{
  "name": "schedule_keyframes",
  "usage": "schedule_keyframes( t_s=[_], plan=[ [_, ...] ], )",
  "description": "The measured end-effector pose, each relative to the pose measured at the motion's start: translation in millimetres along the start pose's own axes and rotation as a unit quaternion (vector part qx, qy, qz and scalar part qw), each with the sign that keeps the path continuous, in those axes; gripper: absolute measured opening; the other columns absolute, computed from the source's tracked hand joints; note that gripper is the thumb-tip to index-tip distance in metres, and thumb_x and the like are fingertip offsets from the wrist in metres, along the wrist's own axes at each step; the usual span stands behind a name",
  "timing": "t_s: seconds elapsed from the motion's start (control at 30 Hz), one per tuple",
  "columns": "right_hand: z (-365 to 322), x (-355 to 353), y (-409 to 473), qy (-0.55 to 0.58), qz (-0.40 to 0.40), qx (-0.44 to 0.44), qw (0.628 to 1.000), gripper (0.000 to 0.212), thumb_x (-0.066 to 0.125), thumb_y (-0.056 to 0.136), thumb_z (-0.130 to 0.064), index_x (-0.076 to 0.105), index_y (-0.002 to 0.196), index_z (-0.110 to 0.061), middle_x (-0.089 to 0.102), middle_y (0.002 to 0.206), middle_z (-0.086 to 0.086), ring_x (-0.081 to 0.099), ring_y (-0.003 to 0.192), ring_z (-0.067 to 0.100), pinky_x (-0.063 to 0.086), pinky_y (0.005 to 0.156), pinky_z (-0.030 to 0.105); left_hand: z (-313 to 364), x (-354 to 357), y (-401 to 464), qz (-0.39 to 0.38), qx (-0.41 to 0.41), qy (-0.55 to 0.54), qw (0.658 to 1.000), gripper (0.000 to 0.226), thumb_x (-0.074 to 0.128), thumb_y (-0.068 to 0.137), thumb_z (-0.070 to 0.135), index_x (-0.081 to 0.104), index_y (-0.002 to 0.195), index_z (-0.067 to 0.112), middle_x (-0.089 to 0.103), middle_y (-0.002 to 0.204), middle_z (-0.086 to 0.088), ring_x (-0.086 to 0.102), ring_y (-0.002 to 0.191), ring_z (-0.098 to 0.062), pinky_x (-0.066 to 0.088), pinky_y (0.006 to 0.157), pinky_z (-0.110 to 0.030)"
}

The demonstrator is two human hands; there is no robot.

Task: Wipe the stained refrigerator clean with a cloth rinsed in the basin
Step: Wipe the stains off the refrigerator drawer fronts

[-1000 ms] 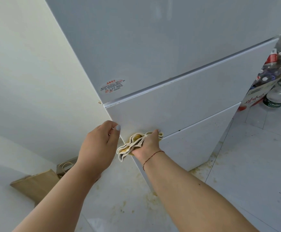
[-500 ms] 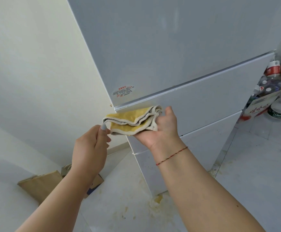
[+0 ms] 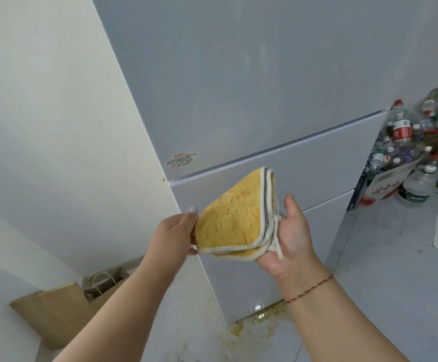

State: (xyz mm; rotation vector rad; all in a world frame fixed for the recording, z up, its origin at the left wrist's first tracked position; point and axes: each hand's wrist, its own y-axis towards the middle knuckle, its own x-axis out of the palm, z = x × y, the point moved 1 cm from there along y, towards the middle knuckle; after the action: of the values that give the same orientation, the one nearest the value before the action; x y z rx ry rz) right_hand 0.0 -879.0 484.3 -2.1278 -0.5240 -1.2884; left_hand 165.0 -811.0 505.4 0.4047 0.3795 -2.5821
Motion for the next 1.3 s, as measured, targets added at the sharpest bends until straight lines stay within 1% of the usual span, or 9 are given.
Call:
schedule_keyframes(
  t_s=[0.1,0.33,0.6,0.73,0.83,0.97,1.07,1.17,1.3],
  plan=[
    [-1,-10,-1,-0.045,0.029,0.001,0.999,0.070,0.027,0.096,-0.061,0.060,0.127,-0.008,0.063,0.120,0.025,0.058,0.114,0.044,0.041,0.100,0.060,-1,10,0,-0.019,-0.072,-0.060,0.995,0.033,0.061,0.093,0.027,0.068,0.092,-0.005,0.066,0.082,-0.016,0.064,0.071,-0.025,0.058,0.072,-0.038],
    [-1,-43,-2,-0.223,0.133,0.026,0.965,0.048,0.046,0.097,-0.044,0.067,0.114,-0.004,0.070,0.108,0.021,0.068,0.099,0.035,0.053,0.087,0.047,-22,16,-6,-0.005,-0.146,-0.152,0.978,0.019,0.056,0.095,0.014,0.066,0.089,-0.001,0.067,0.068,-0.008,0.064,0.061,-0.020,0.054,0.065,-0.035],
    [17,-117,-1,-0.468,0.160,0.152,0.855,0.031,0.053,0.096,-0.035,0.068,0.110,-0.011,0.071,0.100,0.005,0.062,0.093,0.018,0.048,0.093,0.038,-54,6,-13,-0.011,-0.257,-0.212,0.943,0.026,0.052,0.086,0.020,0.066,0.092,-0.002,0.067,0.078,-0.020,0.065,0.064,-0.033,0.051,0.064,-0.038],
    [15,-146,-5,-0.452,0.088,0.223,0.859,0.026,0.055,0.089,-0.011,0.070,0.111,-0.015,0.058,0.072,-0.006,0.042,0.056,0.004,0.027,0.053,0.019,-60,1,-13,-0.077,-0.266,-0.221,0.935,0.030,0.052,0.083,0.017,0.072,0.071,0.000,0.068,0.074,-0.020,0.066,0.059,-0.033,0.052,0.063,-0.036],
    [12,-157,-3,-0.412,0.062,0.218,0.883,0.046,0.049,0.068,-0.012,0.075,0.107,-0.012,0.057,0.085,0.003,0.048,0.065,0.012,0.032,0.056,0.023,-53,0,-16,-0.148,-0.236,-0.207,0.938,0.023,0.056,0.074,0.015,0.065,0.054,0.009,0.059,0.063,-0.013,0.059,0.052,-0.028,0.049,0.056,-0.030],
    [21,-133,7,-0.530,-0.030,0.089,0.843,0.061,0.056,0.062,-0.012,0.064,0.117,-0.037,0.055,0.130,-0.011,0.046,0.120,-0.001,0.037,0.095,0.023,-41,7,-16,-0.270,-0.144,-0.023,0.952,0.017,0.064,0.054,0.015,0.049,0.060,0.011,0.042,0.058,-0.005,0.042,0.051,-0.018,0.037,0.052,-0.024],
    [34,-108,14,-0.629,-0.178,0.126,0.746,0.063,0.071,0.072,-0.012,0.056,0.125,-0.043,0.041,0.144,-0.024,0.032,0.133,-0.006,0.027,0.106,0.019,-32,13,-15,-0.323,-0.108,0.093,0.936,0.014,0.061,0.060,0.016,0.050,0.051,0.017,0.042,0.054,0.001,0.040,0.049,-0.014,0.034,0.051,-0.023],
    [34,-110,20,-0.738,-0.186,0.142,0.634,0.030,0.078,0.076,-0.022,0.065,0.099,-0.037,0.039,0.146,-0.018,0.033,0.134,0.003,0.026,0.111,0.029,-31,11,-10,-0.318,-0.096,0.145,0.932,0.015,0.062,0.060,0.021,0.050,0.050,0.020,0.042,0.053,0.003,0.040,0.052,-0.014,0.035,0.056,-0.025],
    [14,-117,22,-0.851,-0.080,0.111,0.508,0.025,0.070,0.079,-0.046,0.053,0.066,-0.032,0.060,0.088,-0.012,0.055,0.089,0.004,0.024,0.111,0.029,-40,9,4,-0.233,-0.077,0.254,0.935,0.030,0.068,0.068,0.032,0.046,0.050,0.023,0.043,0.055,0.008,0.042,0.057,-0.014,0.037,0.062,-0.026]
  ],
)
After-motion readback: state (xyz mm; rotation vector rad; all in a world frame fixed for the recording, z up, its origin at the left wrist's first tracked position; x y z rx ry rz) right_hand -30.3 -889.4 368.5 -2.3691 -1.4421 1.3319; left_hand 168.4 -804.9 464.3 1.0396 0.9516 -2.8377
